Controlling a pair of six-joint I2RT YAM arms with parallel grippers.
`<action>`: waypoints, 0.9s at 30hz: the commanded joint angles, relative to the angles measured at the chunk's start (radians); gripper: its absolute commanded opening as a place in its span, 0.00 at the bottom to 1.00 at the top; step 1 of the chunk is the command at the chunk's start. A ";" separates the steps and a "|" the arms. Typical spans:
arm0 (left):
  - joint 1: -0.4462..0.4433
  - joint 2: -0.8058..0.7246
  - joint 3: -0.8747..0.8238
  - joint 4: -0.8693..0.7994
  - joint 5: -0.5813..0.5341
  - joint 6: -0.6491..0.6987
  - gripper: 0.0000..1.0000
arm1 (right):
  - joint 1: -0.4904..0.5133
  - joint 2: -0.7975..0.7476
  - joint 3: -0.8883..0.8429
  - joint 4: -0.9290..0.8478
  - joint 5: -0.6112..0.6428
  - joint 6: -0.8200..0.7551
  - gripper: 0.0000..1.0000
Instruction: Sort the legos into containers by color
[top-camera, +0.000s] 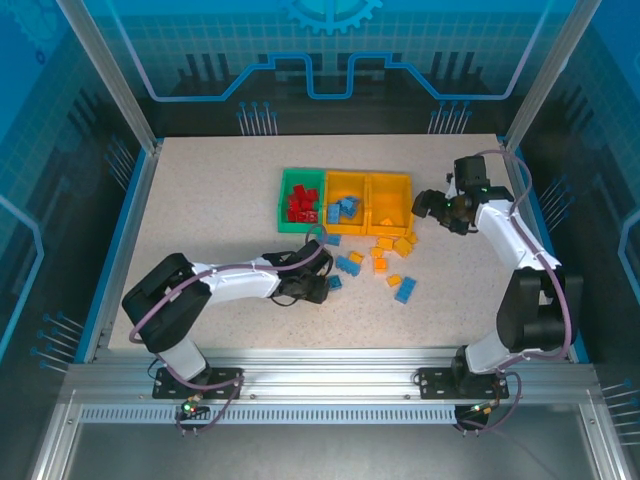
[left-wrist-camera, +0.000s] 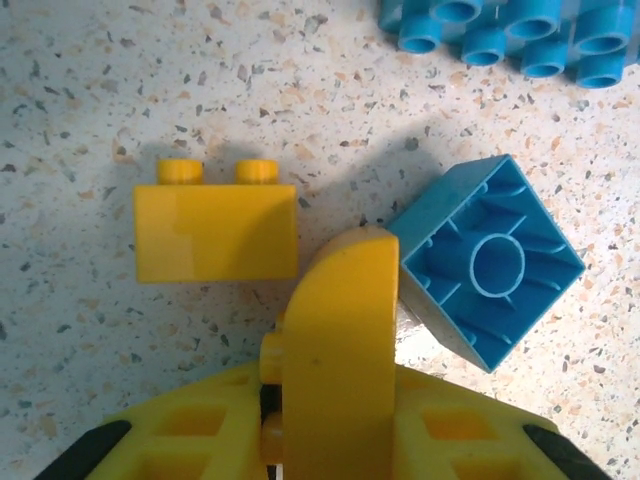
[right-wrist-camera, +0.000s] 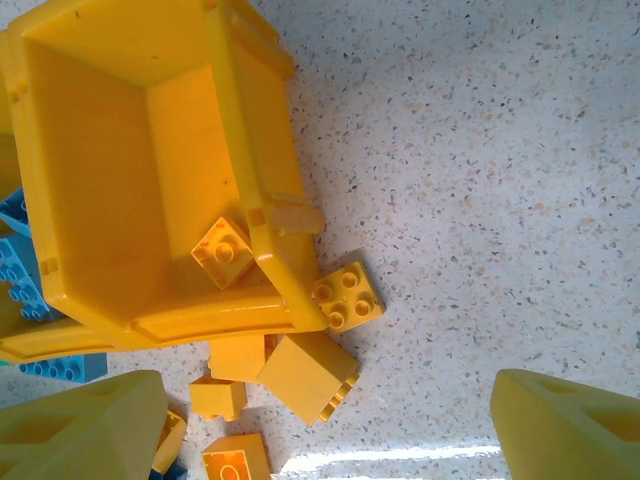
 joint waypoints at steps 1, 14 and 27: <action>-0.003 -0.064 0.002 -0.033 -0.008 -0.006 0.26 | -0.017 -0.019 -0.019 -0.008 0.002 -0.018 0.86; -0.001 -0.182 0.164 -0.123 -0.029 0.060 0.26 | 0.029 -0.032 -0.196 0.068 -0.050 -0.008 0.84; 0.071 0.376 0.974 -0.275 0.165 0.238 0.27 | 0.107 0.028 -0.247 0.096 0.036 -0.011 0.80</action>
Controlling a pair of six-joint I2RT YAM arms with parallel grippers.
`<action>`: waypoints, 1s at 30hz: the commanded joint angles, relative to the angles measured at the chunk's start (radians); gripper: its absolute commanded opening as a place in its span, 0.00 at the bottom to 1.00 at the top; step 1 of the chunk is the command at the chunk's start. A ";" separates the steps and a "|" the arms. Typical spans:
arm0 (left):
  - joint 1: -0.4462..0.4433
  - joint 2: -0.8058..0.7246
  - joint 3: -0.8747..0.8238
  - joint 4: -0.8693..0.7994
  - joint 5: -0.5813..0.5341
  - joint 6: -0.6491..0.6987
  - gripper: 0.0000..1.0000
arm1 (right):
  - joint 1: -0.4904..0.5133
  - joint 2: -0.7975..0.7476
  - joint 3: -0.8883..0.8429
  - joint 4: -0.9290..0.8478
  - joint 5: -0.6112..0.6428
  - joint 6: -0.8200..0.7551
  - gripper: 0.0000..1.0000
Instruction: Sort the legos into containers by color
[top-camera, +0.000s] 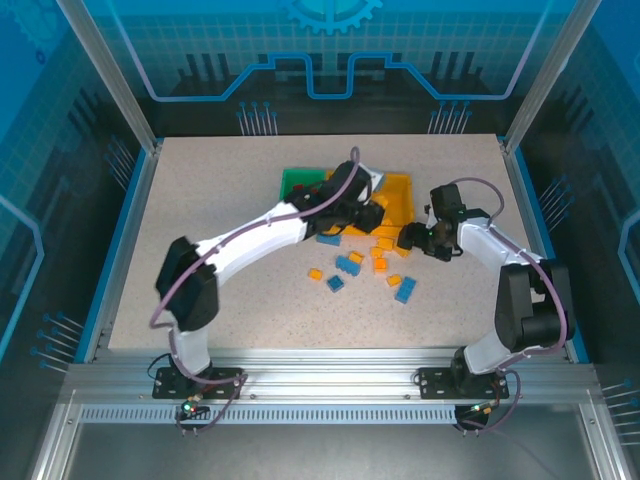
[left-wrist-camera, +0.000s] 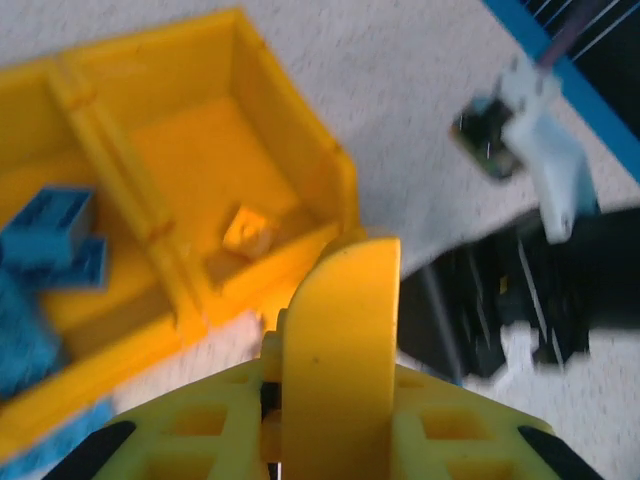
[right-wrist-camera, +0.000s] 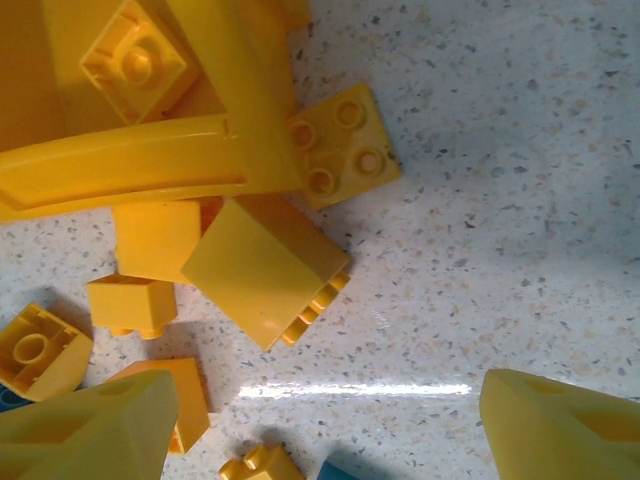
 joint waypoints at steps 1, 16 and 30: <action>0.037 0.161 0.192 -0.134 0.089 0.053 0.27 | 0.000 0.012 -0.026 0.012 0.021 0.018 0.80; 0.085 0.390 0.417 -0.134 0.159 -0.042 0.65 | 0.015 0.018 -0.027 0.012 -0.006 0.036 0.78; 0.086 0.050 0.026 0.067 0.129 -0.137 0.99 | 0.060 0.138 0.057 0.044 0.013 0.115 0.76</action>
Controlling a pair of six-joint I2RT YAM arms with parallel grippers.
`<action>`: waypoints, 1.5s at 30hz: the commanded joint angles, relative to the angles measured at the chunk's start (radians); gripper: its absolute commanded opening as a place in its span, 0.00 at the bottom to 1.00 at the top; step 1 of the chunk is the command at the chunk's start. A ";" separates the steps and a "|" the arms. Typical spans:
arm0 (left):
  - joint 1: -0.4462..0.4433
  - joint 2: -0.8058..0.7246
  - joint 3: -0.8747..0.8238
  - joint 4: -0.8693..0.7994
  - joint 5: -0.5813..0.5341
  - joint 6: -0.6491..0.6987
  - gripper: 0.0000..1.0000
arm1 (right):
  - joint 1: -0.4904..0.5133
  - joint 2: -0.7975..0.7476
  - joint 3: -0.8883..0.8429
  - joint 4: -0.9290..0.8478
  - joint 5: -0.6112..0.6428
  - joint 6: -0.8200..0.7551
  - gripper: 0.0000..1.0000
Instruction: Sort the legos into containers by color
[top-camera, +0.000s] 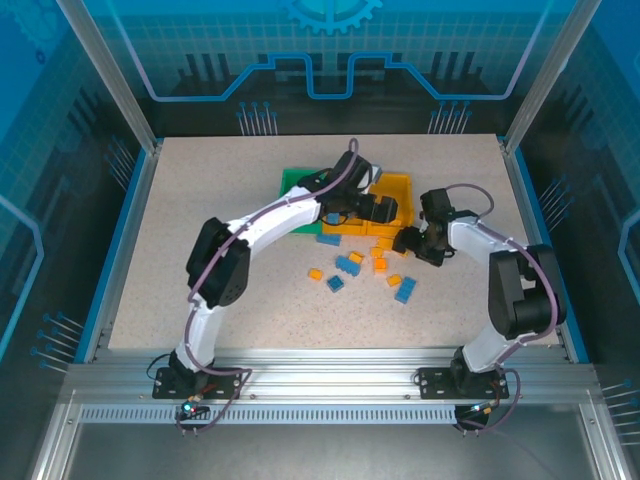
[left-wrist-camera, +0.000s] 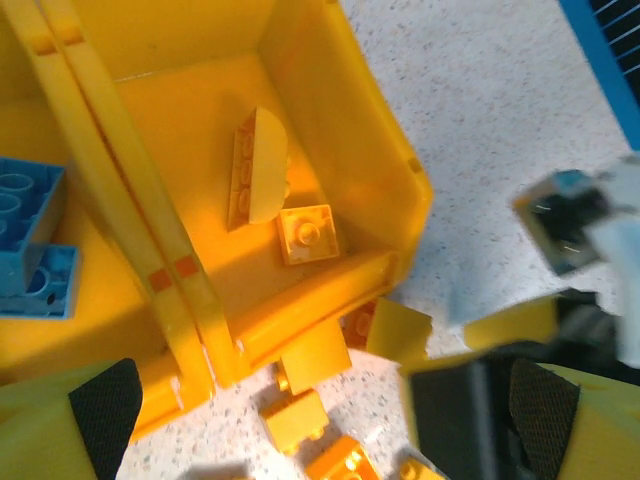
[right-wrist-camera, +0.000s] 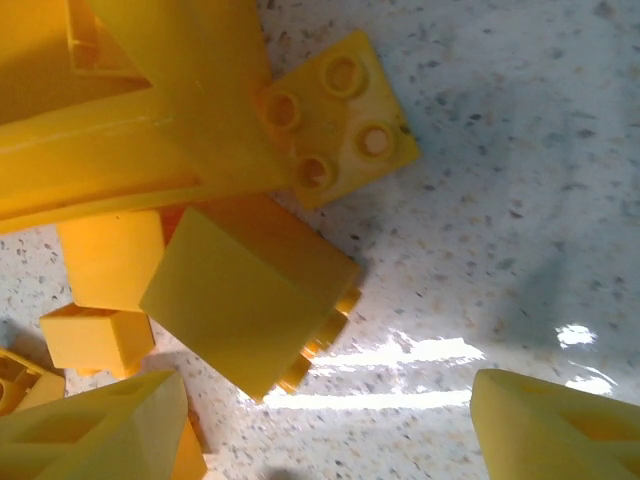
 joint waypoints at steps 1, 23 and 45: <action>-0.001 -0.135 -0.094 0.079 -0.006 -0.036 0.99 | 0.019 0.050 0.061 -0.005 0.007 0.010 0.76; 0.030 -0.345 -0.471 0.155 -0.031 -0.051 0.99 | 0.046 0.136 0.141 -0.028 0.068 0.137 0.74; 0.034 -0.373 -0.553 0.176 -0.033 -0.062 0.99 | 0.040 -0.024 0.110 -0.115 0.041 0.087 0.39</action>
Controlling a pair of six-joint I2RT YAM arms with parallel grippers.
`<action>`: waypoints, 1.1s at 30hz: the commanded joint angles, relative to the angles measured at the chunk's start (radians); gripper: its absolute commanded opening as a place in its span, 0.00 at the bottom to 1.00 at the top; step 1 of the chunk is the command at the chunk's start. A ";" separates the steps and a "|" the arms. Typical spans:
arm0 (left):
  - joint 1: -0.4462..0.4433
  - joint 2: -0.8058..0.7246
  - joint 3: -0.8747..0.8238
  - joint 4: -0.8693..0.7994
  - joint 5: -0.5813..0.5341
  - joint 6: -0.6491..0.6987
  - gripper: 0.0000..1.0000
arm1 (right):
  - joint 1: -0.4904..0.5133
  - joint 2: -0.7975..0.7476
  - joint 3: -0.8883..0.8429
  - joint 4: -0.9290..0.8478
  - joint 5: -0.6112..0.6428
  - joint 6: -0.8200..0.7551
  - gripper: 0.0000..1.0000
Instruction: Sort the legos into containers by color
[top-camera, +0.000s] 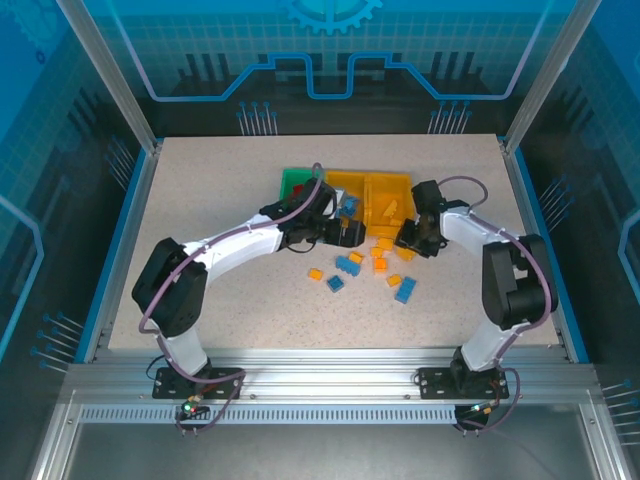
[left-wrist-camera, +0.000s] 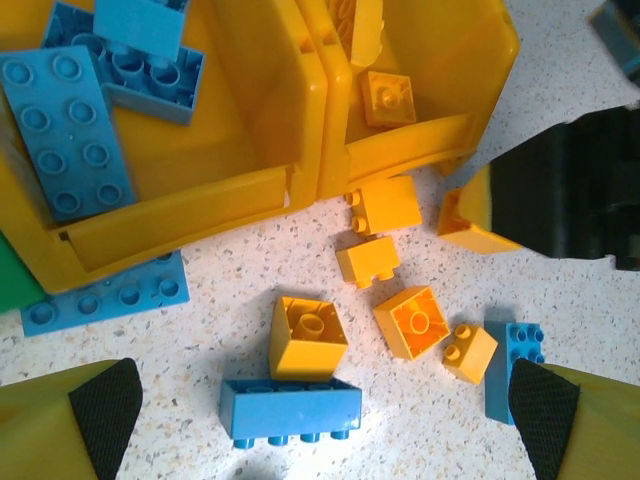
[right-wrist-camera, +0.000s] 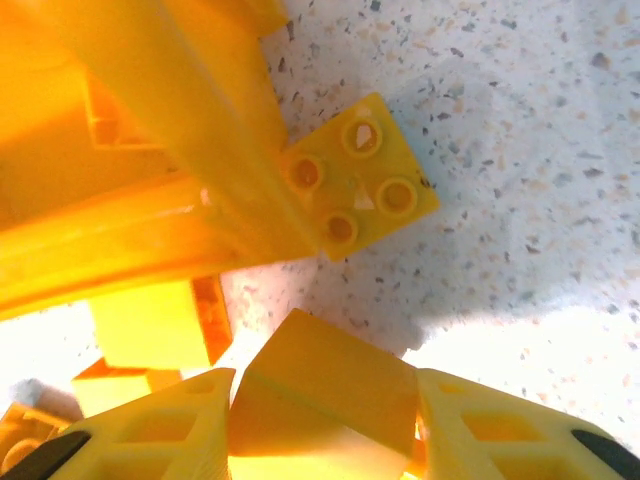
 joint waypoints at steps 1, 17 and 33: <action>0.006 -0.044 -0.033 0.018 -0.014 -0.019 0.99 | 0.004 -0.077 0.023 -0.053 -0.034 -0.018 0.39; 0.006 -0.106 -0.201 -0.037 -0.098 -0.109 0.99 | 0.008 0.118 0.359 -0.040 -0.045 -0.075 0.40; -0.045 -0.069 -0.272 -0.127 -0.193 -0.083 0.90 | 0.015 0.250 0.503 -0.075 -0.036 -0.089 0.63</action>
